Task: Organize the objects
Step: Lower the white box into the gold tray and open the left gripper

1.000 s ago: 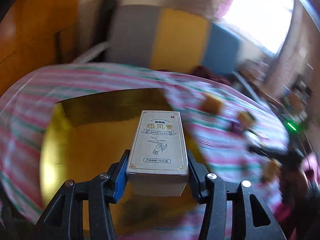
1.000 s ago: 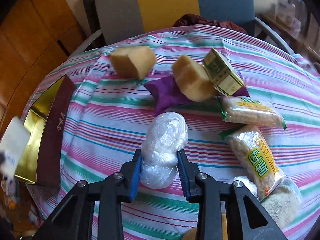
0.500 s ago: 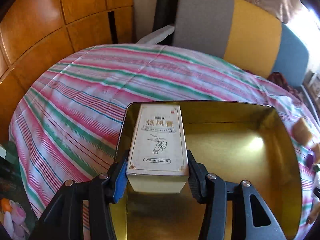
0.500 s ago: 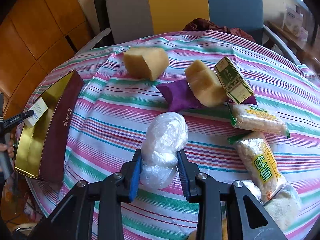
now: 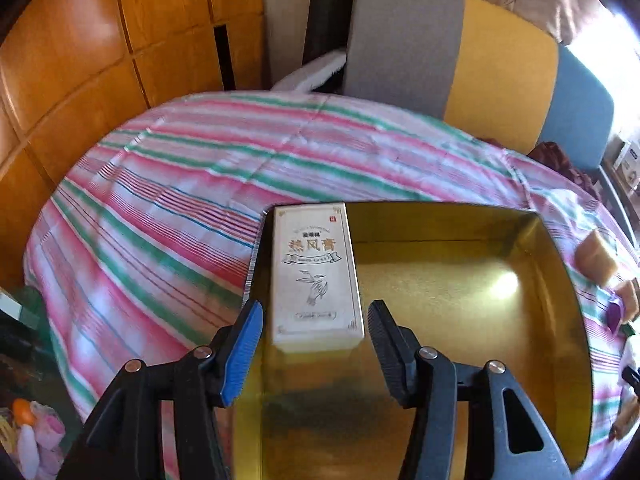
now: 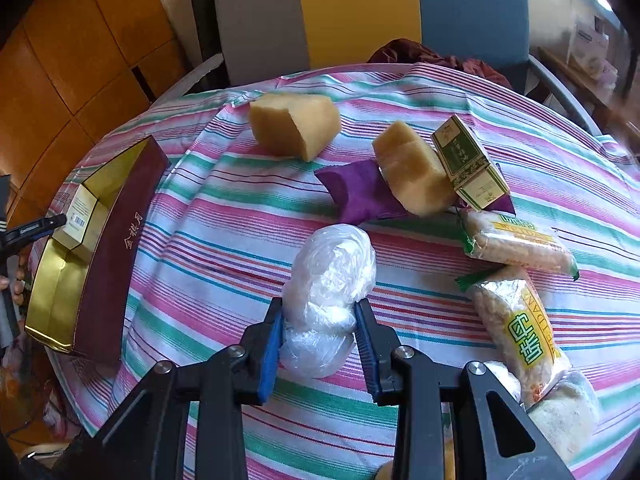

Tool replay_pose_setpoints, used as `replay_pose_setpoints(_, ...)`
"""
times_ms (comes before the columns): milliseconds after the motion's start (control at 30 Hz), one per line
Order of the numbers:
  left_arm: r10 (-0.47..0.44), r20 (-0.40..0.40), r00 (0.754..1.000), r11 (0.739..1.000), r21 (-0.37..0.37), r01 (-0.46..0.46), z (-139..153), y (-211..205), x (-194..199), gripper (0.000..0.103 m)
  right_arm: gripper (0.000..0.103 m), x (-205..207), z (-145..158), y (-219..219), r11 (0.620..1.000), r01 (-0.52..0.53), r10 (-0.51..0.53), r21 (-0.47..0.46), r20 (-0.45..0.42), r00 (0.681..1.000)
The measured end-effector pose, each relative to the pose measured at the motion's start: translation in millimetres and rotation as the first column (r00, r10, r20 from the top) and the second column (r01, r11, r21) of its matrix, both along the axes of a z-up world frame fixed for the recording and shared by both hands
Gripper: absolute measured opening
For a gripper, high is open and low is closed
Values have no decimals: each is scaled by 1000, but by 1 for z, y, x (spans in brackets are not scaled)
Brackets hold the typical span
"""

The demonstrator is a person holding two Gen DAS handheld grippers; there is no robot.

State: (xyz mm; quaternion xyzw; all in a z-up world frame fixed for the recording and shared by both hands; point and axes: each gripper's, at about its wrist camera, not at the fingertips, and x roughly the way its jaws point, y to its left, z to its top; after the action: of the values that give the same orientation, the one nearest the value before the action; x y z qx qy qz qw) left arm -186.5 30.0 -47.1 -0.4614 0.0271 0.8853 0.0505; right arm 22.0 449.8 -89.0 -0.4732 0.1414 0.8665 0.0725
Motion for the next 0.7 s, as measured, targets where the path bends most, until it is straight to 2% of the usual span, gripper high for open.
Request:
replay_pose_setpoints(133,-5,-59,998,1000,29,6,21,-15,31,55,35,2,5,-2,1000,8,-8,-6,-14,1000)
replay_pose_setpoints(267,7,-84,996,998,67,-2,28,-33,61,55,35,-1,21,-22,999,-23,21,-31,-54,998)
replay_pose_setpoints(433,35,-61,998,993,115,-28,20,-56,86,55,35,-21,49,-89,985,-168,163,-34,-116,980)
replay_pose_setpoints(567,46,-24,999,986,163,-41,11,-73,97,55,35,-43,68,-154,950,-310,300,-41,-160,940)
replay_pose_setpoints(700,37,-9,999,976,214,-34,7,-83,106,55,35,-69,67,-214,908,-414,401,-66,-147,904)
